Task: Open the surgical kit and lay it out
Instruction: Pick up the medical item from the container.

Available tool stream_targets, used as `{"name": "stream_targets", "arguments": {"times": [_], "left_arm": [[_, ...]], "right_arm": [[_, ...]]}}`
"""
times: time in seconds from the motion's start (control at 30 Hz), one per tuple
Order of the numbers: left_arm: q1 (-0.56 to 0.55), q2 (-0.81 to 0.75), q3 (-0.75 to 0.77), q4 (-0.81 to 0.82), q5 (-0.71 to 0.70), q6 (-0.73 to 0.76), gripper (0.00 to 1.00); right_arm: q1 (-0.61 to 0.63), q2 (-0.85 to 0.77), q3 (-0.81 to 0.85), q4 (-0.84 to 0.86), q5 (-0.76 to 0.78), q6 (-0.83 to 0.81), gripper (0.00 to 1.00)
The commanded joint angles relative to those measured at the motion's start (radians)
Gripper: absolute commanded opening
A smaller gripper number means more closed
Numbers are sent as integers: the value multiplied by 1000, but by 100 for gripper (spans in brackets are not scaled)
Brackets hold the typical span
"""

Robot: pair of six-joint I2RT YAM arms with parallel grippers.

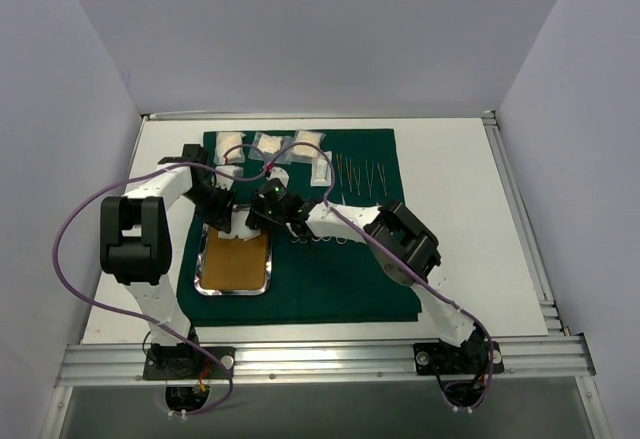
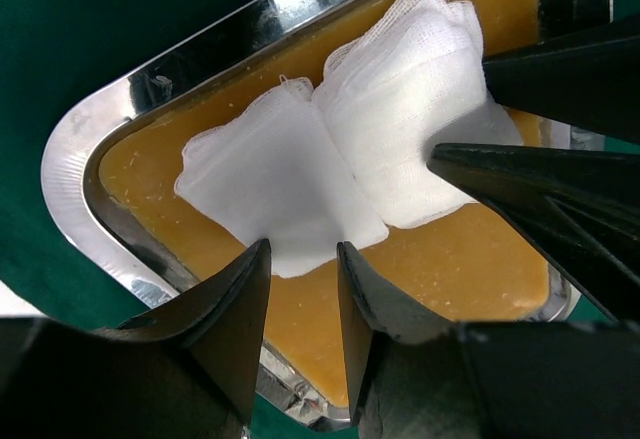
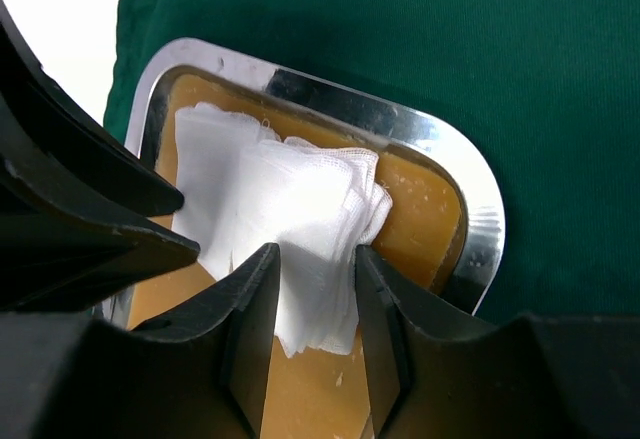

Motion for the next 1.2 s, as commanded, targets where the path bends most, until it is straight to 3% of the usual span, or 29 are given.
{"name": "stream_targets", "arguments": {"times": [0.0,0.2,0.6,1.17], "left_arm": [[-4,15,9,36,0,5,42],[-6,20,7,40,3,5,42],[-4,20,6,36,6,8,42],[-4,-11,13,17,3,18,42]], "right_arm": [[-8,30,2,22,-17,31,32],[13,15,39,-59,67,-15,29],[4,1,-2,17,25,31,0],[-11,-195,-143,115,32,14,0]]}}
